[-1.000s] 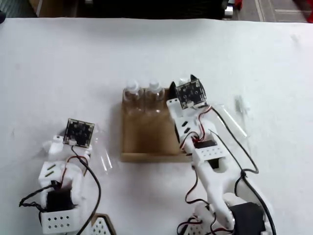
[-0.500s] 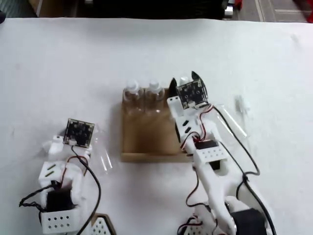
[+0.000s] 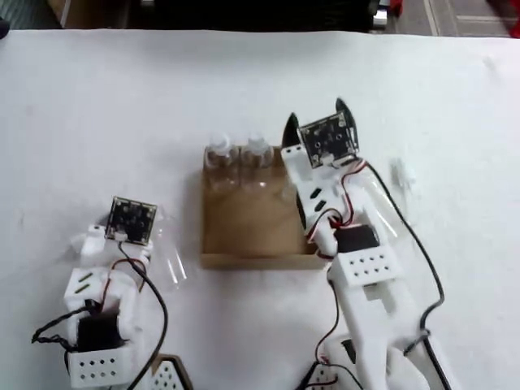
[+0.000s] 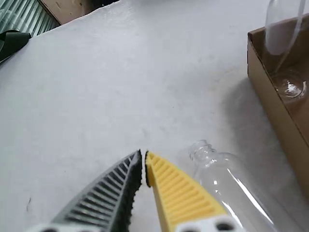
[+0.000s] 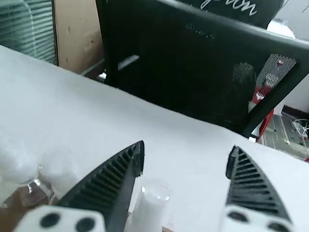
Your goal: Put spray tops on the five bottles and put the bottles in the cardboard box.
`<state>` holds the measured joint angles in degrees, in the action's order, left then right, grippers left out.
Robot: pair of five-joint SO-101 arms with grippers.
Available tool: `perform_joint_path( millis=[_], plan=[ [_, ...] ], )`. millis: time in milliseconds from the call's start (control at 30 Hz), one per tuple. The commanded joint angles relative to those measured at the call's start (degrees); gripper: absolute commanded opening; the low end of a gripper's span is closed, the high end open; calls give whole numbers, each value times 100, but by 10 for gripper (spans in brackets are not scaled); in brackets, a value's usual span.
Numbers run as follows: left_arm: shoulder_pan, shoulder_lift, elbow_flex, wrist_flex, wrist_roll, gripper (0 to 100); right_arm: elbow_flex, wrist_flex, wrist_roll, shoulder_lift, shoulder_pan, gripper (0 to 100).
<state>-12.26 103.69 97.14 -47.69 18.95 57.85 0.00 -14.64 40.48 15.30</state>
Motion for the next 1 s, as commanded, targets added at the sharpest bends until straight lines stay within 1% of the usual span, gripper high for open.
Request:
perform_joint_path(
  millis=[0,167,367,433,533,567,667,767,867,967],
  plan=[
    [48,57,-18,97,70,24,-607,558,-26,787,57,250],
    [48,57,-18,105,70,24,-1204,2018,-18,2229,57,237],
    [48,57,-18,105,70,24,-1240,3697,-26,3714,-4,207],
    [40,57,-18,114,70,24,-1240,4259,-26,4075,-4,163],
    [-57,57,-18,123,70,24,-1204,4989,-26,4505,-4,50],
    [-110,57,-18,132,62,24,-1125,5147,-26,4646,-4,14],
    [-207,57,-18,141,44,24,-747,5464,-26,5121,-119,38],
    [-207,57,-18,132,44,24,-325,5499,-26,5719,-593,14],
    [-207,57,-18,132,44,24,220,5516,-26,6308,-1103,17],
    [-207,57,-18,132,53,24,730,5481,-26,6246,-1297,17]
  ],
)
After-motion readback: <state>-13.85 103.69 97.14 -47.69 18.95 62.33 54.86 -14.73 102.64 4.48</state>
